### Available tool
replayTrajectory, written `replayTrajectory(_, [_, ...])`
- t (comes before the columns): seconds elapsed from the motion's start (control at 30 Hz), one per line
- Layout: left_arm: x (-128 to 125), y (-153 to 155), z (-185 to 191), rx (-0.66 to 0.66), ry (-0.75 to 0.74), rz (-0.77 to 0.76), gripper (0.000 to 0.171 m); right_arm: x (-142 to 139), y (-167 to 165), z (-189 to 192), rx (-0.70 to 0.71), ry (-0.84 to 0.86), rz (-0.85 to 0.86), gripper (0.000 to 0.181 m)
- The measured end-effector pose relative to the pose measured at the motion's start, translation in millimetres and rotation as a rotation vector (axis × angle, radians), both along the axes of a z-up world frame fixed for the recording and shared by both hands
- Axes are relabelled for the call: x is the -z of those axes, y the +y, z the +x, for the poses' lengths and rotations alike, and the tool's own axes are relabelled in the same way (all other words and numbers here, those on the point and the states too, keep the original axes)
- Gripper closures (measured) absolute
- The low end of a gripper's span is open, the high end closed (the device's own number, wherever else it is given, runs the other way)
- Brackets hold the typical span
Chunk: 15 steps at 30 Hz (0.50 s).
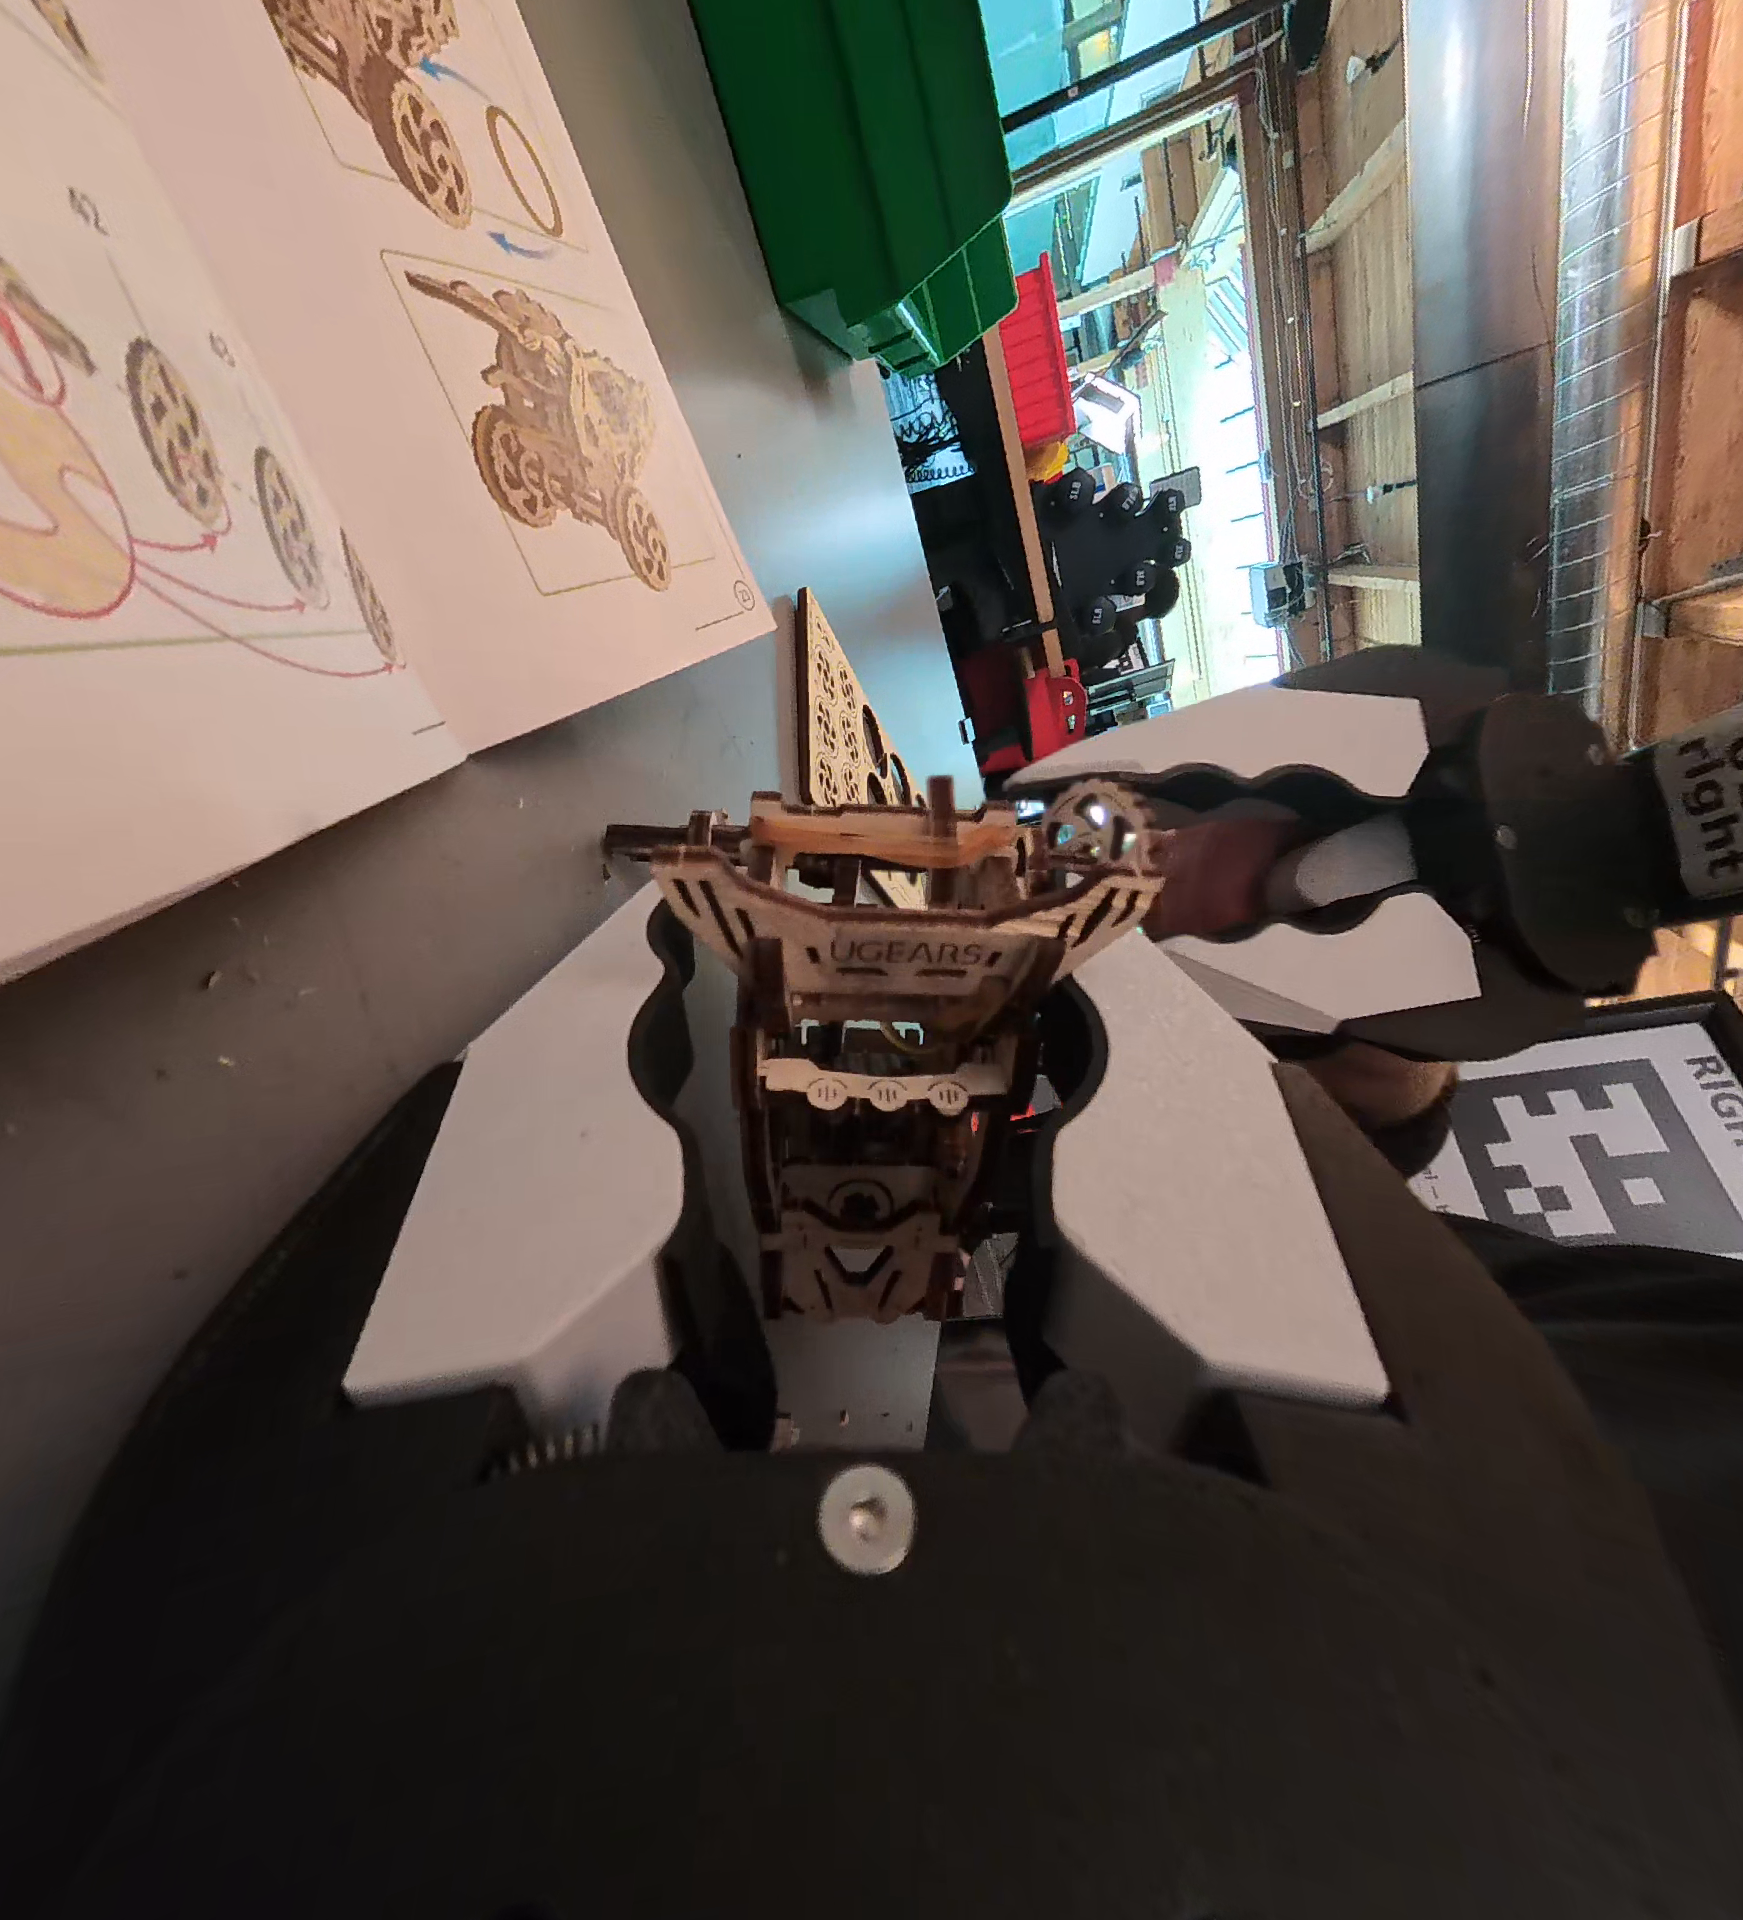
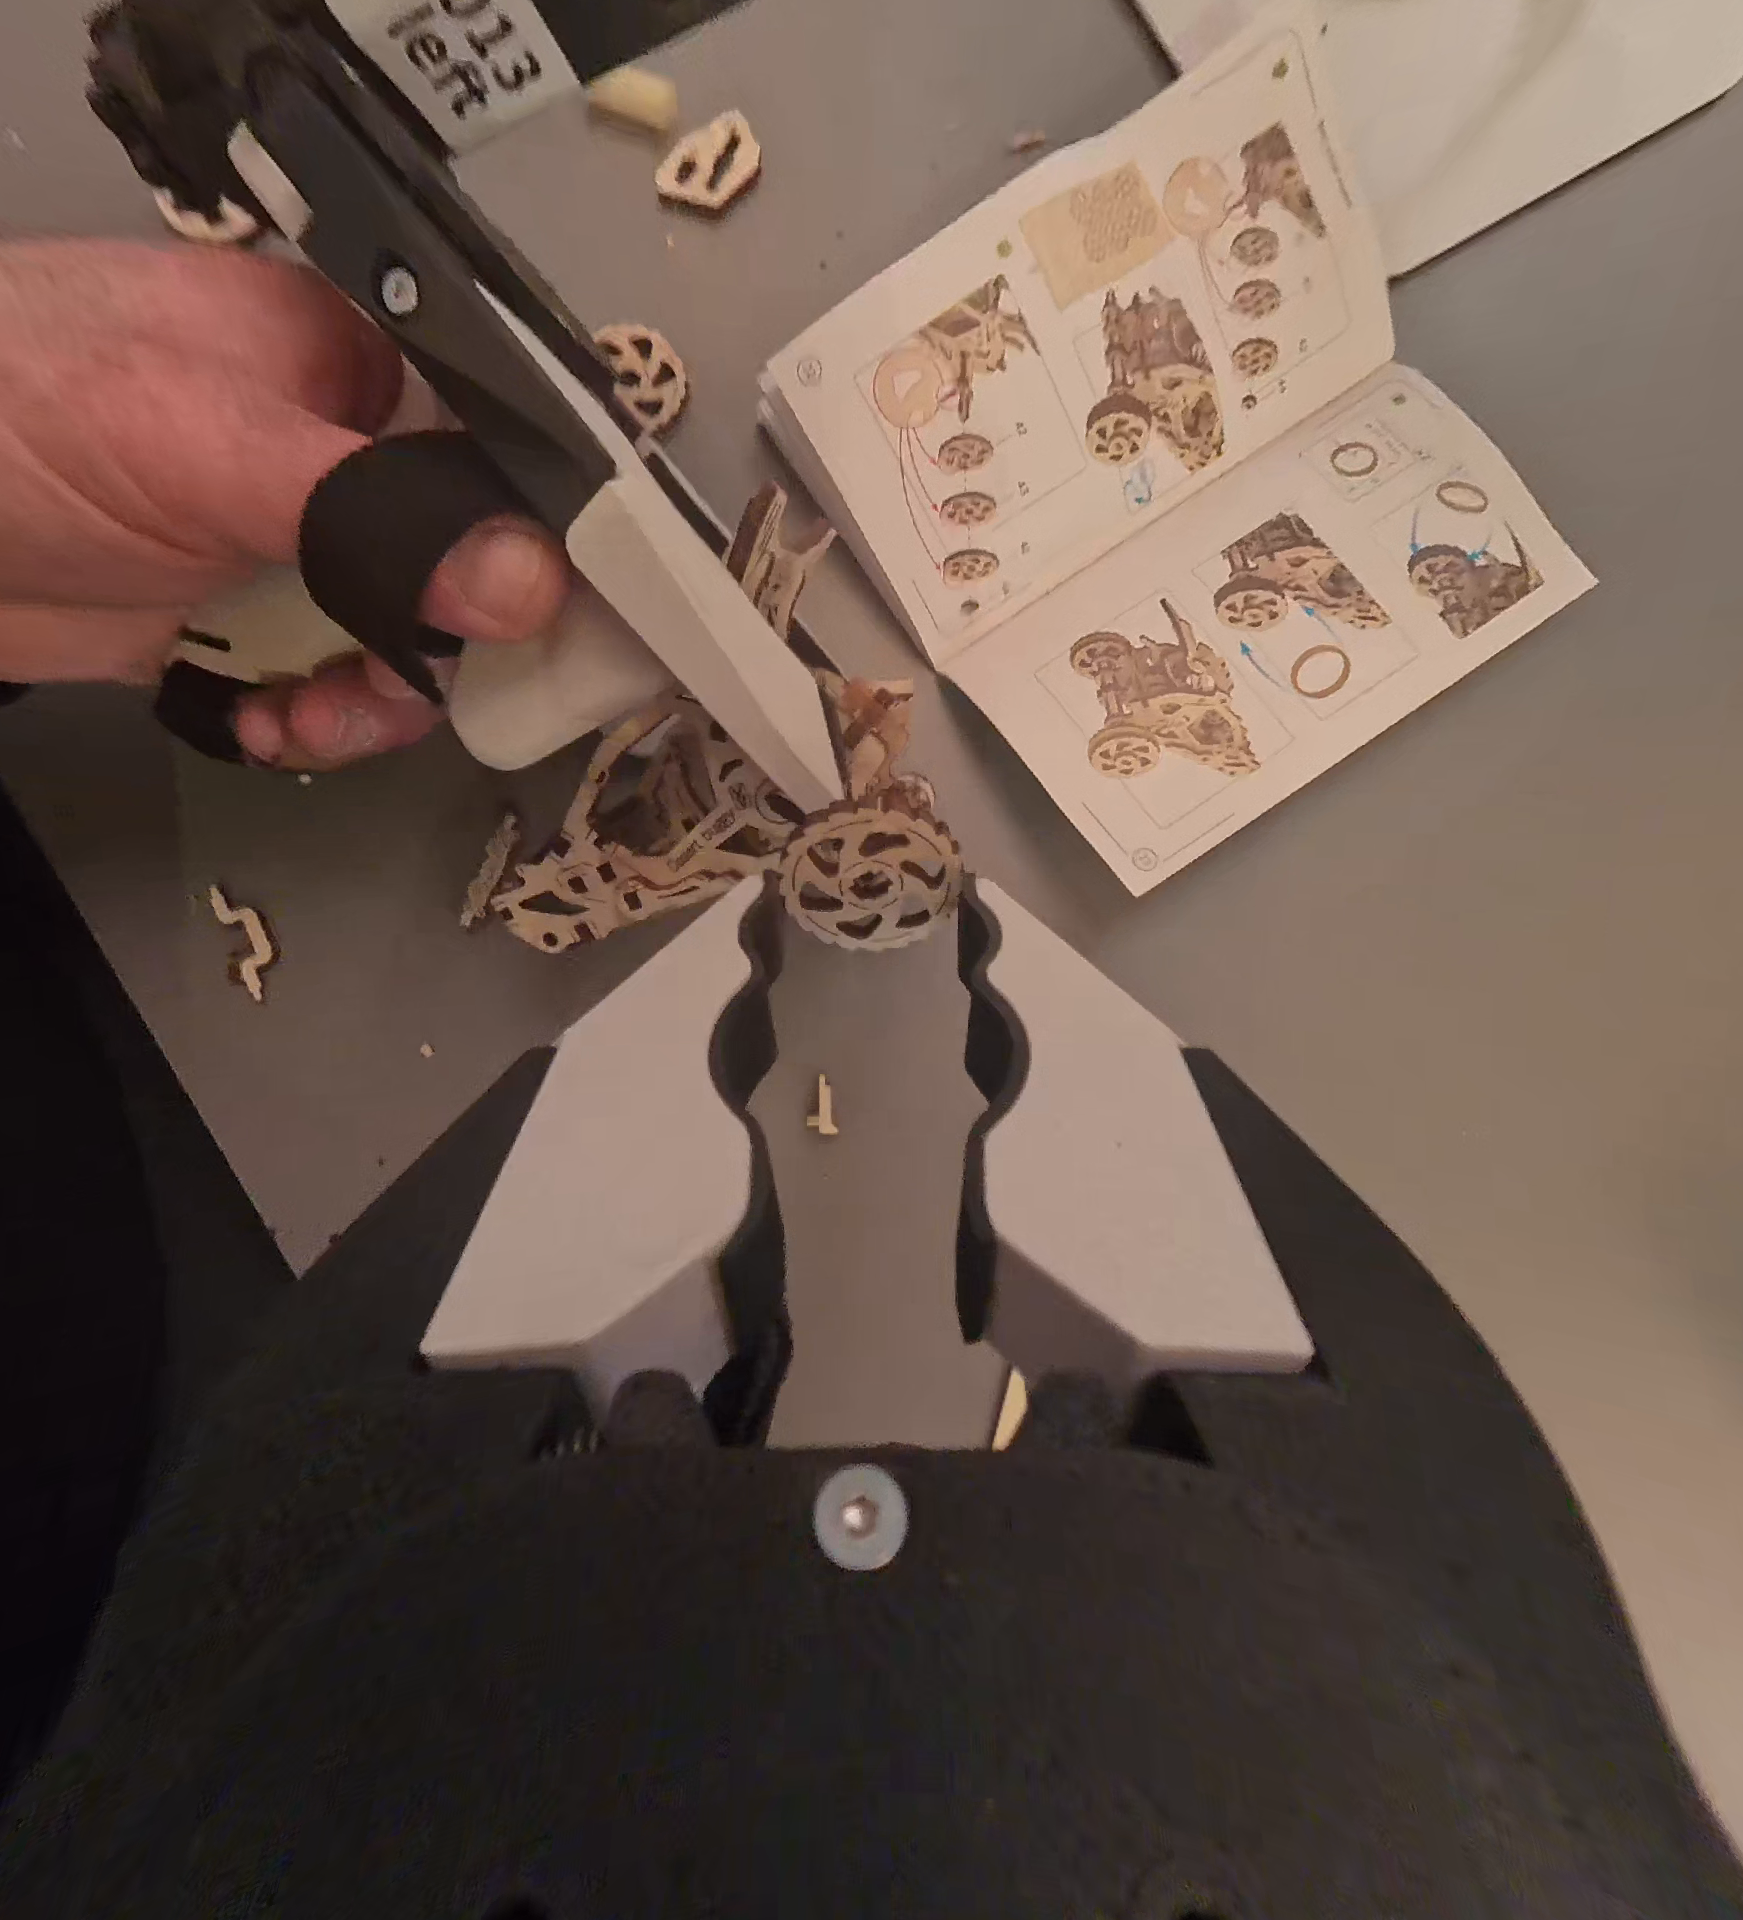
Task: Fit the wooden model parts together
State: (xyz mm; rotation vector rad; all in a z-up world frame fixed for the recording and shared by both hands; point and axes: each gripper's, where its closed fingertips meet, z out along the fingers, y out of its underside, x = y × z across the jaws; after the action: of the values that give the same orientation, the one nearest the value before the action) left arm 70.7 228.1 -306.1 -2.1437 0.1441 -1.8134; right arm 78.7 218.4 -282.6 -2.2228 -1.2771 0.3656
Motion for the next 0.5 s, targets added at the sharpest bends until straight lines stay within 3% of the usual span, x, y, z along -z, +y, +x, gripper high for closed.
replayTrajectory(0.27, [-0.1, 0.3, -0.1, 0.001, -0.007, -0.006, 0.107, 0.6, -0.1, 0.5, -0.065, -0.139, -0.021, 0.150])
replayTrajectory(0.5, [-0.1, 1.2, 1.0, 0.001, -0.012, -0.011, 0.107, 0.2, 3.5, 4.4, -0.249, -0.399, 0.134, 0.150])
